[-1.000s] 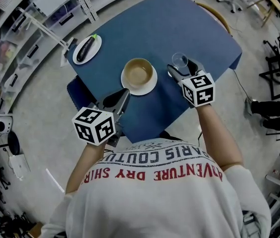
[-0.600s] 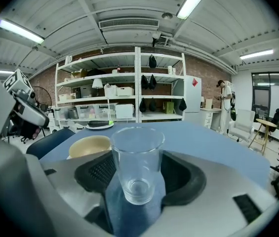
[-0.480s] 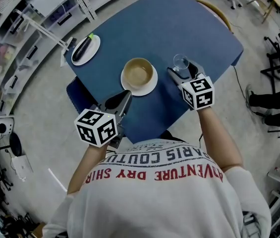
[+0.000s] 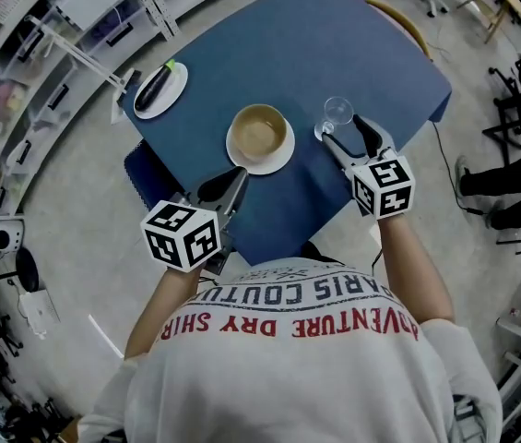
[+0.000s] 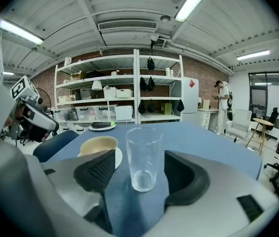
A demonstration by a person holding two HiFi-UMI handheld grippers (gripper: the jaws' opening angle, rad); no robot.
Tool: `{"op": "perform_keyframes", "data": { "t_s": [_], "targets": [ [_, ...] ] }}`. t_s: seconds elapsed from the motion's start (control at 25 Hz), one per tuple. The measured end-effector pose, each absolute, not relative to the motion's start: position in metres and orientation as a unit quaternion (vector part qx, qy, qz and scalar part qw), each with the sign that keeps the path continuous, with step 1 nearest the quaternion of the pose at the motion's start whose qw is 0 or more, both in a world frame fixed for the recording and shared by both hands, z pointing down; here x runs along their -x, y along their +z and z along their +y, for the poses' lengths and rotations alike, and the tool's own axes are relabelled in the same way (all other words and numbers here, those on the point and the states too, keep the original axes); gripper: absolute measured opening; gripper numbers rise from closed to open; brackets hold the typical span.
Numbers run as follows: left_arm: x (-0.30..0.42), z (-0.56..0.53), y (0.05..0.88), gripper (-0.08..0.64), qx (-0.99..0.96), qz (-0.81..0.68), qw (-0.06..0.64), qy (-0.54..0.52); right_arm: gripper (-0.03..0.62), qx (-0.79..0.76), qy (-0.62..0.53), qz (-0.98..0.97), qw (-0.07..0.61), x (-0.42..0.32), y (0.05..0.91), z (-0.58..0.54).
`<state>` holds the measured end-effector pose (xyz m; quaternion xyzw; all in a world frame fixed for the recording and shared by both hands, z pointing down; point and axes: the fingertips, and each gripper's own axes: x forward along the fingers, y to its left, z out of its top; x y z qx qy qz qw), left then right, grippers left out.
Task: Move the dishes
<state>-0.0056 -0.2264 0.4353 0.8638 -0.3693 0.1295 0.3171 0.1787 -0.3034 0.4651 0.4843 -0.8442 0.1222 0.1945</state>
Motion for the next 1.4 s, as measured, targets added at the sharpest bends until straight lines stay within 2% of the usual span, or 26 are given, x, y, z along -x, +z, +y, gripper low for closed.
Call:
{"op": "perform_keyframes", "data": {
  "t_s": [0.52,1.24,1.4],
  "targets": [
    [0.021,-0.212,0.431,0.029,-0.866,-0.369,0.313,0.123,0.296,-0.425,0.101,-0.878,0.195,-0.123,0.449,-0.256],
    [0.067,-0.200,0.434,0.029,-0.846,-0.408,0.320,0.123,0.295,-0.450,0.272,-0.839,0.136,-0.073,0.493,-0.310],
    [0.072,-0.201,0.438,0.029,-0.842,-0.414,0.324,0.123,0.272,-0.462,0.293,-0.826,0.138,-0.072,0.504,-0.317]
  ]
}}
